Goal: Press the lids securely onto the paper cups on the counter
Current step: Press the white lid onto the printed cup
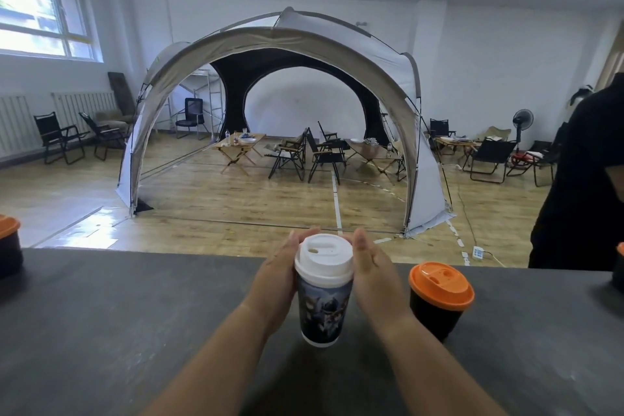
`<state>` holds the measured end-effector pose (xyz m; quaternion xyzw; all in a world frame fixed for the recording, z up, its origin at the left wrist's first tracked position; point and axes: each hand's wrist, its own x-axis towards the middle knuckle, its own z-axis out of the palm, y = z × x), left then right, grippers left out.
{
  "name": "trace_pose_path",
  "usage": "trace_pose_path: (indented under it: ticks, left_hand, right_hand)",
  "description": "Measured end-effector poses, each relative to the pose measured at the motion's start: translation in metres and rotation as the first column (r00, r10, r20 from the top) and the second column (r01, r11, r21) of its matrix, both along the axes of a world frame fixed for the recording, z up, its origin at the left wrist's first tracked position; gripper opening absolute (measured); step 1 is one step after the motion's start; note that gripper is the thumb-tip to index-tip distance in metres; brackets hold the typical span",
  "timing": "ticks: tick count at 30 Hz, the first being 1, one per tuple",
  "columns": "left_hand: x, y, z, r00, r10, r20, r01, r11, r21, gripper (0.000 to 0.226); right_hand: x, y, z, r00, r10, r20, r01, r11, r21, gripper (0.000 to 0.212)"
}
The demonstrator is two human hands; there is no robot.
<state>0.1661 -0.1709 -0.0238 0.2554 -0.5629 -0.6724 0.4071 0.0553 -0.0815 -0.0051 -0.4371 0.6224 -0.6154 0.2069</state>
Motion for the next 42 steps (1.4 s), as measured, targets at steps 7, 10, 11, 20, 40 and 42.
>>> trace_pose_path:
  ticks: [7, 10, 11, 20, 40, 42]
  left_hand:
    - [-0.002, 0.015, -0.007, 0.991, 0.110, -0.077, -0.116, 0.991, -0.071, 0.047]
    - [0.000, 0.017, -0.008, 0.991, 0.121, -0.065, -0.128, 0.985, -0.119, 0.037]
    - [0.001, 0.019, -0.009, 0.991, 0.124, -0.055, -0.130, 0.981, -0.143, 0.036]
    - [0.000, 0.033, -0.006, 0.998, 0.036, -0.051, -0.046, 0.975, -0.218, 0.036]
    - [0.003, 0.019, -0.001, 0.994, 0.002, 0.110, 0.010, 0.994, -0.104, 0.060]
    - [0.004, 0.015, -0.001, 0.990, -0.065, 0.124, 0.073, 0.996, -0.056, 0.062]
  right_hand:
    - [-0.001, 0.005, -0.011, 0.981, 0.166, -0.103, -0.154, 0.982, 0.109, 0.053]
    - [-0.007, 0.007, -0.014, 0.969, 0.027, -0.245, -0.008, 0.997, 0.079, 0.054]
    - [-0.008, 0.009, -0.014, 0.964, -0.015, -0.264, 0.031, 0.998, 0.056, 0.058]
    - [-0.004, 0.011, -0.010, 0.980, 0.148, -0.133, -0.126, 0.979, 0.159, 0.048]
    - [-0.006, 0.014, -0.005, 0.969, 0.199, -0.147, -0.181, 0.975, 0.130, 0.098]
    - [-0.008, 0.008, -0.006, 0.988, 0.127, -0.085, -0.122, 0.991, 0.059, 0.092]
